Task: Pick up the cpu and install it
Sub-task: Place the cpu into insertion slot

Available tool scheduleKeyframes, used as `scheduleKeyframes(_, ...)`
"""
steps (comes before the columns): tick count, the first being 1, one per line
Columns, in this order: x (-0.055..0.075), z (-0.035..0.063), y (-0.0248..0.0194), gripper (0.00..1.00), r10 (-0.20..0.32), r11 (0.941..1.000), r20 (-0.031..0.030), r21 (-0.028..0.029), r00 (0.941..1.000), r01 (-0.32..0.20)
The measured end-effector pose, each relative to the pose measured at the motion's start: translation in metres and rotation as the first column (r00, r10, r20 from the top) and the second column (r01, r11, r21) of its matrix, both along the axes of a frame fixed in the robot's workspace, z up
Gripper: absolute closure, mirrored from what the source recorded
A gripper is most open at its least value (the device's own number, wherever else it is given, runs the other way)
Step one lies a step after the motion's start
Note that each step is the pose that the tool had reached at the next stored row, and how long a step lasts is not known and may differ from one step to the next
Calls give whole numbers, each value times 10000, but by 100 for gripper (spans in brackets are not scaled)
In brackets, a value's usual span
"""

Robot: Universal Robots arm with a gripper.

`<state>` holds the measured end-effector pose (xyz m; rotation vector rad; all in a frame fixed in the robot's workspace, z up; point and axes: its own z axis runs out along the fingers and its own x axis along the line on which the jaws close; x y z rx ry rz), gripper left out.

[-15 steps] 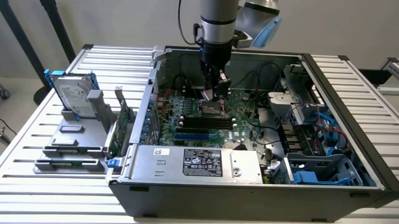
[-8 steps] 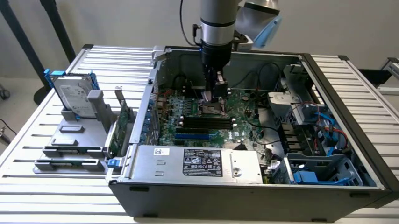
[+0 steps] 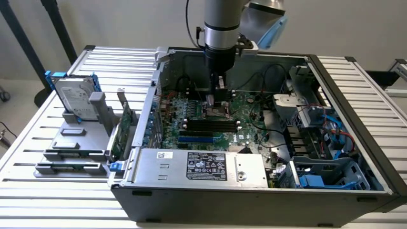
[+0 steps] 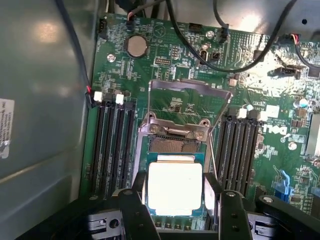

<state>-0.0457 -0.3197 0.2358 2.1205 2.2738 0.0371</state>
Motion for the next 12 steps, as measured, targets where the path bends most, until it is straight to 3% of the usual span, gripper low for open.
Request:
scheduleKeyframes(4, 7, -37, 0, 45, -469, 9989, 0, -23, 9989, 469)
scheduleKeyframes(12, 30, -115, 7, 45, -511, 9984, -9, -232, 9987, 511)
